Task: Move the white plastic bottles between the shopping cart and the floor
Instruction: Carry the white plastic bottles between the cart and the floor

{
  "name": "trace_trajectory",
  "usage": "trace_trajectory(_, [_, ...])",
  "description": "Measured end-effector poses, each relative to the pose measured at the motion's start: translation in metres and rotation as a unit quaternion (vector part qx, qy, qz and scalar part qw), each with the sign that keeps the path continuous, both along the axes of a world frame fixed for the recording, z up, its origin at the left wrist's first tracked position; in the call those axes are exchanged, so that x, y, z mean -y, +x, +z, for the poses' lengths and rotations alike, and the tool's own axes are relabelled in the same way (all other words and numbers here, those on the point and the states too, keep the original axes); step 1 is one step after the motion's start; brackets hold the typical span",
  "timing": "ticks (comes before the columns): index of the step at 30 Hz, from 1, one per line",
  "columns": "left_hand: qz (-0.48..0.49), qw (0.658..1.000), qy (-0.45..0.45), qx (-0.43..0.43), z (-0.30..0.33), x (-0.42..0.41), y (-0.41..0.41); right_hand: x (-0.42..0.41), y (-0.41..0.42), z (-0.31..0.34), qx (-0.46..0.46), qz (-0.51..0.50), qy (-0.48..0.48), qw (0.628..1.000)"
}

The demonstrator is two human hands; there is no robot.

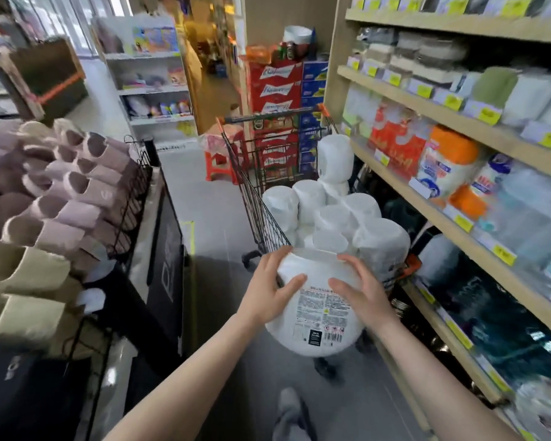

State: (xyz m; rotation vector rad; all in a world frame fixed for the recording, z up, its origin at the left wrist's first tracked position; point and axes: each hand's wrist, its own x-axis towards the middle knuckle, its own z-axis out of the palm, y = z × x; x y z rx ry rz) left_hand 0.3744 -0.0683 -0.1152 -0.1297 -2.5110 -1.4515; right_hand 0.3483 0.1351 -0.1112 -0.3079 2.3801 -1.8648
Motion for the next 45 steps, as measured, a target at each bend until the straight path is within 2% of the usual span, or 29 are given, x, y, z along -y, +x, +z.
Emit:
trace_trajectory(7, [0.020,1.000,-0.014,0.009,0.007,0.039,-0.138,0.040,-0.147,0.000,-0.018,0.016,0.021,0.999])
trace_trajectory(11, [0.016,1.000,-0.005,0.010,0.006,0.058,-0.200,0.060,-0.203,0.007,-0.015,0.021,0.028,0.999])
trace_trajectory(19, [-0.080,0.996,-0.026,-0.010,-0.002,0.104,-0.342,0.095,-0.311,-0.005,0.003,0.010,-0.004,1.000])
trace_trajectory(22, [-0.132,0.990,-0.040,0.009,-0.007,0.128,-0.400,0.116,-0.351,-0.013,0.003,-0.043,-0.032,0.999])
trace_trajectory(25, [-0.209,0.975,-0.064,0.031,-0.006,0.152,-0.460,0.139,-0.384,-0.014,-0.013,-0.116,-0.034,0.993])
trace_trajectory(27, [-0.262,0.961,-0.086,0.015,-0.001,0.163,-0.500,0.151,-0.403,-0.011,-0.038,-0.157,-0.016,0.987])
trace_trajectory(34, [-0.425,0.886,-0.184,-0.040,0.010,0.154,-0.620,0.160,-0.462,-0.002,-0.120,-0.252,0.115,0.953])
trace_trajectory(45, [-0.499,0.843,-0.196,-0.041,-0.037,0.122,-0.720,0.150,-0.525,-0.044,-0.080,-0.322,0.198,0.922])
